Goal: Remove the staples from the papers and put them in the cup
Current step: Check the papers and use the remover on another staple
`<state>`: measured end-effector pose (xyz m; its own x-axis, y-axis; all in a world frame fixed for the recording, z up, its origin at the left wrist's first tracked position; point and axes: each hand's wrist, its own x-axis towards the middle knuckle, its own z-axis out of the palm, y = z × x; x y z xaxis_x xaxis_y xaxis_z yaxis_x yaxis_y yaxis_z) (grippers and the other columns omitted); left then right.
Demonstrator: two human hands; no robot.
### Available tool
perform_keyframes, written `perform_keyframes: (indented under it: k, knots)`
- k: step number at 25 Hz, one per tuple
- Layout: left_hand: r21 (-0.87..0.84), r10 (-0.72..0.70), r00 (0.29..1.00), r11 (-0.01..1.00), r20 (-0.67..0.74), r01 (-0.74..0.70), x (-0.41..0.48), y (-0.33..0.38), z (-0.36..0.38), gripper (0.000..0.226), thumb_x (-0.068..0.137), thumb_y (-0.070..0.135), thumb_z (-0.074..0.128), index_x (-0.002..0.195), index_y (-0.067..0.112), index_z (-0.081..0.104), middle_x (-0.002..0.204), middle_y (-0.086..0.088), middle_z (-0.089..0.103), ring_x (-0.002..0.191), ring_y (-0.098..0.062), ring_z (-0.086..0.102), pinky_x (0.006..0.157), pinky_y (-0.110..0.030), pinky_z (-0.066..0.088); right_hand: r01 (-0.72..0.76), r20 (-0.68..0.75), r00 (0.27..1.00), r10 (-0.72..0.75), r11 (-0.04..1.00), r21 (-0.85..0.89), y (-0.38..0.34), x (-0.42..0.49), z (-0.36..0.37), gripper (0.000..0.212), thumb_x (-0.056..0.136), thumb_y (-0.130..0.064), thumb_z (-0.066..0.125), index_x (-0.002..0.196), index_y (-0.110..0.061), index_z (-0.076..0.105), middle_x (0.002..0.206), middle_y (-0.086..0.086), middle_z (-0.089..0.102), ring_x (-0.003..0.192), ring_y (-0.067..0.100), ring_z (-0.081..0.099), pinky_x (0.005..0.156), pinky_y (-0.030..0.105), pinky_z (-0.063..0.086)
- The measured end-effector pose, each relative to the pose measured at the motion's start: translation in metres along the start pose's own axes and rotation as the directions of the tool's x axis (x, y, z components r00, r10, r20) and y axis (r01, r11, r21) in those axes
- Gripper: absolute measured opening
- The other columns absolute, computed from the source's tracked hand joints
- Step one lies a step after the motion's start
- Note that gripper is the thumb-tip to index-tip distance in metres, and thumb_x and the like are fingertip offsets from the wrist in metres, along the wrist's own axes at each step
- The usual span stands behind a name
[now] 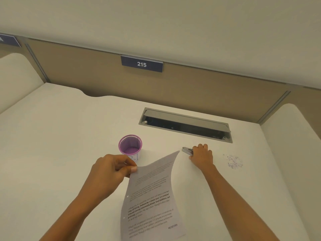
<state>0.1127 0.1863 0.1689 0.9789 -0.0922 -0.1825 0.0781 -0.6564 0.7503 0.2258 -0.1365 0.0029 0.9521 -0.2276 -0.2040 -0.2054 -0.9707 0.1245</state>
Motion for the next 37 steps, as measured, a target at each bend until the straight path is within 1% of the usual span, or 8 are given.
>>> perform_keyframes:
  k: [4,6,10,14,19,25,32,37]
  knots:
    - [-0.016,0.013,1.000,1.000,0.006,-0.013,0.001,0.008,-0.003,0.010,0.083,0.023,0.071,0.074,0.025,0.072,0.073,0.016,0.076,0.069,-0.003,0.072,0.070,-0.021,0.049,-0.011,-0.005,1.000,0.011,0.999,0.032,0.005,-0.015,0.004,0.035,0.093,-0.041,0.052,0.121,-0.020,0.058,0.125,0.002,0.059,0.114,0.021,0.053,0.100,0.034,0.041]
    - [-0.006,0.022,1.000,1.000,0.019,-0.022,0.001,0.012,-0.002,0.008,0.083,0.024,0.071,0.075,0.024,0.072,0.073,0.015,0.076,0.071,-0.006,0.073,0.070,-0.022,0.050,-0.085,0.018,0.996,0.084,0.936,0.341,0.011,-0.031,-0.002,0.035,0.092,-0.041,0.056,0.117,-0.017,0.062,0.118,0.003,0.065,0.101,0.019,0.059,0.095,0.033,0.045]
    - [-0.008,0.053,0.997,0.999,0.050,-0.052,-0.002,0.023,-0.003,0.006,0.084,0.027,0.070,0.080,0.023,0.073,0.073,0.014,0.075,0.074,-0.009,0.073,0.070,-0.020,0.049,-0.105,0.083,0.989,0.125,0.181,0.978,0.027,-0.083,-0.051,0.040,0.084,-0.039,0.066,0.116,-0.016,0.062,0.117,0.006,0.068,0.108,0.028,0.064,0.092,0.039,0.050]
    - [-0.009,0.110,0.990,0.994,0.092,-0.110,-0.008,0.040,-0.004,0.008,0.084,0.029,0.069,0.082,0.024,0.074,0.076,0.014,0.075,0.075,-0.010,0.073,0.075,-0.024,0.051,0.131,-0.143,0.990,0.006,-0.444,0.886,0.034,-0.152,-0.124,0.047,0.077,-0.032,0.072,0.120,-0.018,0.060,0.117,0.008,0.069,0.105,0.033,0.067,0.092,0.042,0.054]
    - [0.047,0.223,0.970,0.973,0.099,-0.228,-0.025,0.070,-0.005,0.007,0.087,0.031,0.066,0.082,0.030,0.070,0.081,0.017,0.071,0.078,-0.011,0.070,0.062,-0.017,0.044,0.366,-0.396,0.909,-0.127,-0.206,0.907,0.015,-0.223,-0.180,0.044,0.062,-0.042,0.084,0.102,-0.029,0.071,0.111,-0.002,0.072,0.108,0.027,0.065,0.086,0.038,0.055]
    - [0.084,0.334,0.942,0.938,0.031,-0.335,-0.052,0.095,-0.011,0.011,0.089,0.031,0.063,0.082,0.037,0.068,0.094,0.013,0.075,0.085,-0.016,0.063,0.065,-0.025,0.041,0.464,-0.434,0.882,-0.182,0.179,0.868,-0.005,-0.260,-0.196,0.031,0.068,-0.046,0.075,0.098,-0.048,0.066,0.108,-0.023,0.069,0.109,0.010,0.062,0.095,0.046,0.050]
    - [0.081,0.457,0.885,0.889,-0.085,-0.451,-0.071,0.097,-0.013,0.013,0.088,0.035,0.063,0.077,0.042,0.066,0.090,0.015,0.076,0.073,-0.008,0.058,0.059,-0.014,0.036,0.384,-0.377,0.923,-0.080,0.279,0.880,-0.005,-0.280,-0.198,0.046,0.057,-0.066,0.066,0.096,-0.043,0.069,0.114,-0.017,0.069,0.109,0.016,0.062,0.094,0.053,0.049]
    - [0.073,0.545,0.816,0.837,-0.192,-0.542,-0.078,0.098,-0.010,0.012,0.087,0.036,0.064,0.083,0.033,0.075,0.082,0.013,0.077,0.068,-0.011,0.057,0.060,-0.027,0.049,0.386,-0.388,0.920,-0.057,0.297,0.873,-0.006,-0.284,-0.202,0.041,0.058,-0.066,0.067,0.095,-0.049,0.065,0.107,-0.021,0.070,0.100,0.008,0.065,0.087,0.046,0.053]
